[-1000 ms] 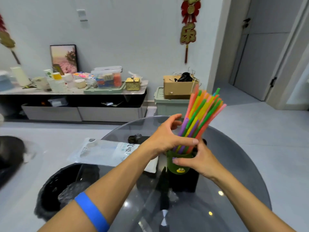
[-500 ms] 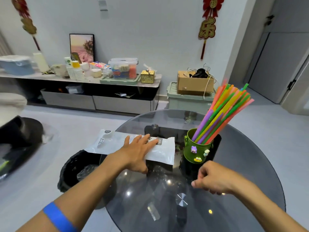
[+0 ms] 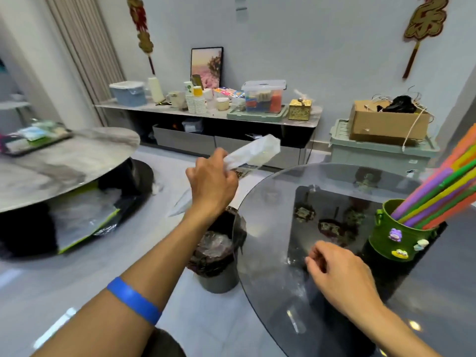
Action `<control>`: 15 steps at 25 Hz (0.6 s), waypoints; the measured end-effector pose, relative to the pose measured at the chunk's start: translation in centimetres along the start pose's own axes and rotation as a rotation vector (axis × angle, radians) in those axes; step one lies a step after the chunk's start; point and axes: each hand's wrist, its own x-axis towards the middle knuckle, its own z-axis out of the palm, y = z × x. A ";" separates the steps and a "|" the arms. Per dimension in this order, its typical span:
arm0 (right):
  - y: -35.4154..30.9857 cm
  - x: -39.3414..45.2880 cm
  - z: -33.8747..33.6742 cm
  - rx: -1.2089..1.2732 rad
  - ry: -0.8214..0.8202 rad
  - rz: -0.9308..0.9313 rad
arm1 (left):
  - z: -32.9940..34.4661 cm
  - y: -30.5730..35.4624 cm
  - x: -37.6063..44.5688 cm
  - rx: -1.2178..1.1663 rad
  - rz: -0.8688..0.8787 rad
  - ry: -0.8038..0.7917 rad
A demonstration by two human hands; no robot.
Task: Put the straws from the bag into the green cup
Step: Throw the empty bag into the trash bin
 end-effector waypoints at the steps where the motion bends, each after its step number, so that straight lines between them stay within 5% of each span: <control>1: -1.1 0.5 1.2 -0.030 0.033 -0.073 | -0.8 -2.4 0.7 -0.125 -0.158 -0.011; 4: -3.5 2.9 4.4 -0.123 0.087 -0.192 | -0.8 -9.4 0.4 -0.576 -0.421 -0.098; 9: -4.8 5.1 6.1 -0.212 0.077 -0.130 | 5.4 -16.8 -1.6 -0.874 -0.718 -0.064; 12: -5.0 5.0 6.0 -0.229 0.055 -0.121 | 9.2 -18.3 -1.9 -0.830 -0.775 -0.090; 15: -5.1 5.0 6.0 -0.256 0.035 -0.098 | 12.7 -19.6 -2.2 -0.583 -0.734 -0.334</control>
